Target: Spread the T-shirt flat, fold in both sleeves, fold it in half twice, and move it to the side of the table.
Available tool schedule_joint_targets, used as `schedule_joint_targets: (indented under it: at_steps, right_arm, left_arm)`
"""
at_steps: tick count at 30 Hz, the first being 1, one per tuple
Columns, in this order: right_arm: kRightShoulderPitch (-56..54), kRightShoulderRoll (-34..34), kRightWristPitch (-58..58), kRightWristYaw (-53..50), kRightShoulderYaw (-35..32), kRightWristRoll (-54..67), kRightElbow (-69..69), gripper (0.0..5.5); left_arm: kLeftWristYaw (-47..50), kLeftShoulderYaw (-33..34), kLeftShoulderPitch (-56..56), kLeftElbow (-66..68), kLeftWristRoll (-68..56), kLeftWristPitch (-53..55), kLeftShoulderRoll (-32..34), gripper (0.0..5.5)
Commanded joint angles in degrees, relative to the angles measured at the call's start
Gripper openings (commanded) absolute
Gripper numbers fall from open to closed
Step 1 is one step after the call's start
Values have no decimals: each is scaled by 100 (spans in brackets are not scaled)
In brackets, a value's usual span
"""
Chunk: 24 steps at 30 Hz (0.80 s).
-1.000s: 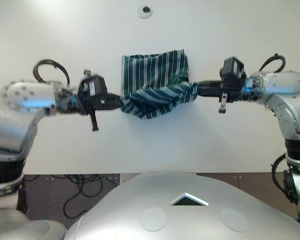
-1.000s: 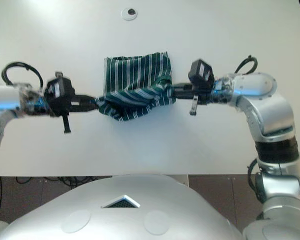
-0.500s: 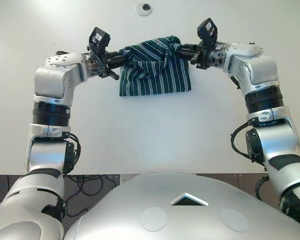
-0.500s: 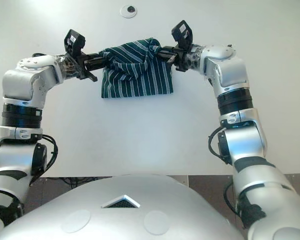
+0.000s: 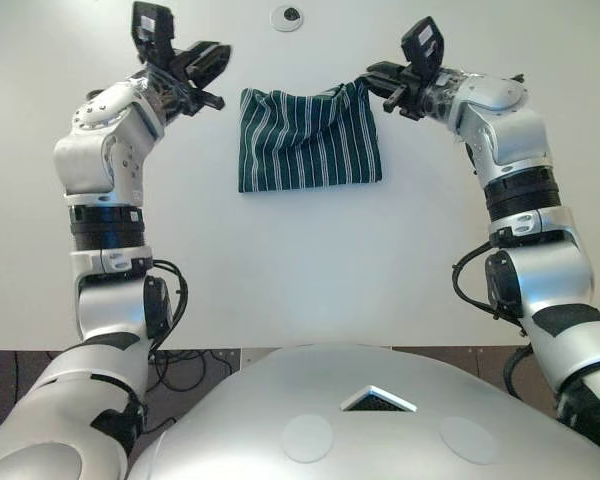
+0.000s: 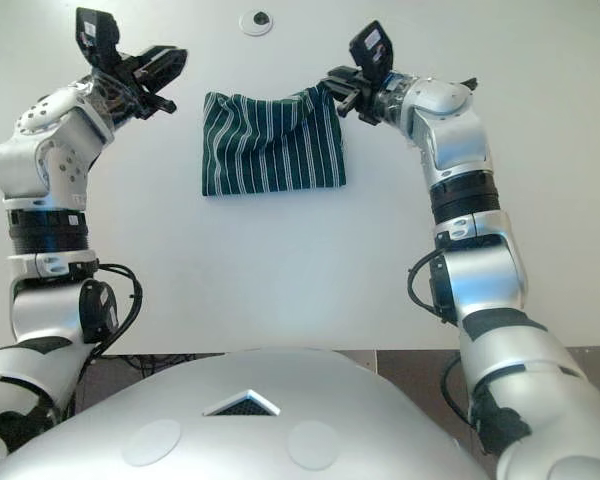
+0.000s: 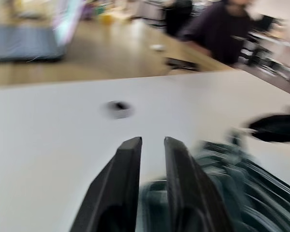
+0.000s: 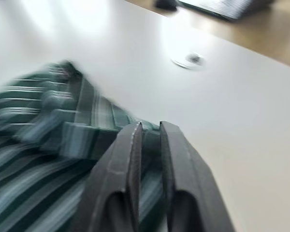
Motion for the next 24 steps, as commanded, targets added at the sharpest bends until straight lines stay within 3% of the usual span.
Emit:
schedule_joint_targets:
  at_steps: [1,2,5,12,19,24]
  right_arm:
    - [78,222,-5,153,336,-226,-17,4]
    - [42,291,-19,109,390,-293,88,0]
    - [-174,568,-153,-212,451,-559,771,0]
    - [-614,867,-470,-1066,77,-771,2270,0]
    - [-1057,786,-452,-2186,-778,-559,3342,0]
    - [-1354,845,-578,-2496,-1800,174,3403,0]
  left_arm:
    - [-401,-809,64,196,372,-45,-69,24]
    - [-474,-948,47,338,463,-83,-78,2]
    - [-246,-1066,-118,1109,837,-460,-207,2]
    - [755,-308,-799,3022,1007,-1362,-574,2]
    - [955,-74,-867,3573,1125,-1548,-631,2]
    - [992,-45,-693,3478,1205,-1580,-643,2]
